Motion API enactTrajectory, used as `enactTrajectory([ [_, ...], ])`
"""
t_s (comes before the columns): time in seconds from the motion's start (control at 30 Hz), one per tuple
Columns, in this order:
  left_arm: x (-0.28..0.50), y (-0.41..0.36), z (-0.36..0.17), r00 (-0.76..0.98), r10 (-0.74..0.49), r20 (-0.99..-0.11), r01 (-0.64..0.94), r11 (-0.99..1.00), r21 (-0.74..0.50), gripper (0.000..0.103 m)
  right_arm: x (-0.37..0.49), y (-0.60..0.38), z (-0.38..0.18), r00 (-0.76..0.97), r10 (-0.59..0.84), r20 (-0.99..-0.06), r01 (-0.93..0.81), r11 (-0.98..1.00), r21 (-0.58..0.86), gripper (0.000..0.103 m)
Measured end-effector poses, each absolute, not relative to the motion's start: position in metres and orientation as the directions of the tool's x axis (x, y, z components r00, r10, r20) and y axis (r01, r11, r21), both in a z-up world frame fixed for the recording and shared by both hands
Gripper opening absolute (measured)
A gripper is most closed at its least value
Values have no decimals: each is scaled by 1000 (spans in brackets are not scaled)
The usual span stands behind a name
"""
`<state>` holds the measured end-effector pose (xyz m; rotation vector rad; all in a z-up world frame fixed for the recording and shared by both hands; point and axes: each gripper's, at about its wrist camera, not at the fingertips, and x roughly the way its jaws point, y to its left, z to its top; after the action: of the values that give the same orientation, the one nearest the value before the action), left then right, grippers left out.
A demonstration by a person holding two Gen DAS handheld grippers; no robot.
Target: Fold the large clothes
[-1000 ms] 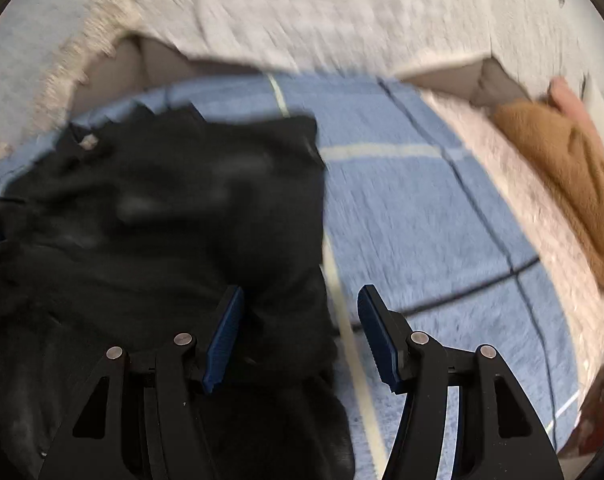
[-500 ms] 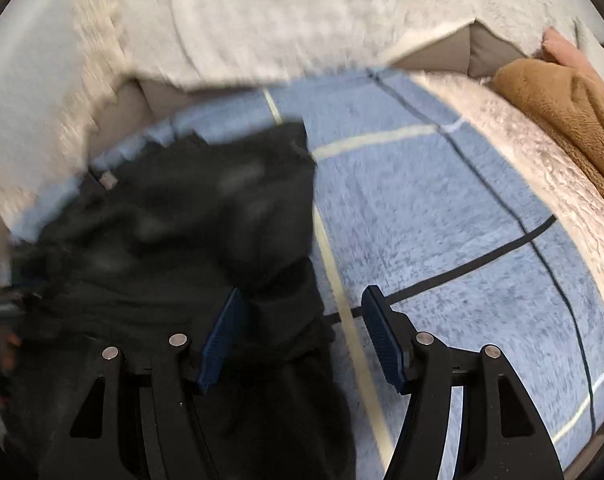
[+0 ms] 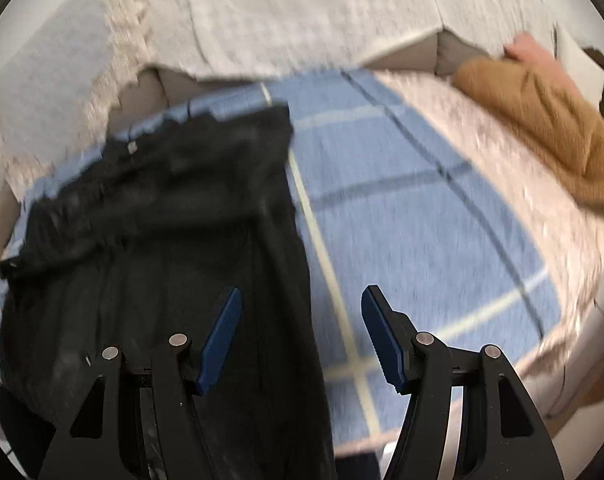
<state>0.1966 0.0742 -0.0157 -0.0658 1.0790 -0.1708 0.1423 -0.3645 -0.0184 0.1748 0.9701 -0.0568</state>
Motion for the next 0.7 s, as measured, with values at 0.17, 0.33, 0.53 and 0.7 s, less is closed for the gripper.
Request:
enactTrajectory([
  [0.17,166,95,-15,473,-165,-865,90,986,-139,102,115,-357,-26,565,55,-823,108,984,139,63],
  [0.33,141,114,-18,479,-119,-870,68,993,-99,102,101,-360,-28,556,37,-830,125,984,128,64],
  [0.53,118,143,-26,468,-86,-879,3,995,-96,102,91,-363,-32,543,36,-839,124,985,123,64],
  [0.7,99,170,-30,472,-9,-881,-45,998,-34,102,86,-371,-38,526,28,-850,144,982,121,72],
])
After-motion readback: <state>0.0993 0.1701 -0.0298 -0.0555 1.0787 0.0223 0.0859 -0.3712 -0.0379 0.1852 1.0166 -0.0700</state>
